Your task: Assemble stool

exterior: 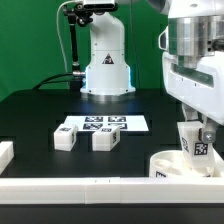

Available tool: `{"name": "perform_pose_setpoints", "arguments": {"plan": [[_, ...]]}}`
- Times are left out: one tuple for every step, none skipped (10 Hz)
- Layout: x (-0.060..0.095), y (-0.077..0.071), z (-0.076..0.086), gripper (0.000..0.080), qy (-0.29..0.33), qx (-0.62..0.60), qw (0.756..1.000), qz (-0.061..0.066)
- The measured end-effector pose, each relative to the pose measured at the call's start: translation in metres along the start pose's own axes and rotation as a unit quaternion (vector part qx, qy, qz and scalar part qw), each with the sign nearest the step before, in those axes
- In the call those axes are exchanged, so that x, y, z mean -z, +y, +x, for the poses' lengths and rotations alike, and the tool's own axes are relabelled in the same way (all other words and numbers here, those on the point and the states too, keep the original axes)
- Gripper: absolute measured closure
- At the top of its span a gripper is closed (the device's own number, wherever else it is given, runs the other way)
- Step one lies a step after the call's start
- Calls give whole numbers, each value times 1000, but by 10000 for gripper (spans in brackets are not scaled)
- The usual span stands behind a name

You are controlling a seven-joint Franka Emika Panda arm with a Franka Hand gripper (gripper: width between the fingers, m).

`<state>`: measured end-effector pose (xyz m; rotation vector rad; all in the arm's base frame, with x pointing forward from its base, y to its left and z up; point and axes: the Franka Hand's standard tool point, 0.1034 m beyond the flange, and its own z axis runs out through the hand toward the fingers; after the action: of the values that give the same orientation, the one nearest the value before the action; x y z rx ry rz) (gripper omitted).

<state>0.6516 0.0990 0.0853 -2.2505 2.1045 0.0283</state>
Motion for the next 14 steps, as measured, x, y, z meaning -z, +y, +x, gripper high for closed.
{"name": "perform_pose_setpoints", "arguments": {"plan": [[0,0,-2,459,-4,-50,999,0],[-1,1,-5,459,-10,-100,995,-1],[-1,1,-7,459,-12,-138,990,-1],[-2,0,-8,459,-12,-171,985,1],[-2,0,-8,459,-14,-180,984,3],[-2,0,-8,459,-19,-184,983,3],[-2,0,-8,459,-22,-197,980,3],[-2,0,-9,450,-25,-192,981,4],[-2,0,-11,450,-26,-190,981,4],[-2,0,-11,270,-26,-185,982,4],[-1,-1,-12,175,-26,-180,983,5],[4,-3,-13,175,-28,-175,984,9],[12,-4,-16,157,-30,-173,984,13],[18,-4,-18,157,-36,-167,985,18]]}}
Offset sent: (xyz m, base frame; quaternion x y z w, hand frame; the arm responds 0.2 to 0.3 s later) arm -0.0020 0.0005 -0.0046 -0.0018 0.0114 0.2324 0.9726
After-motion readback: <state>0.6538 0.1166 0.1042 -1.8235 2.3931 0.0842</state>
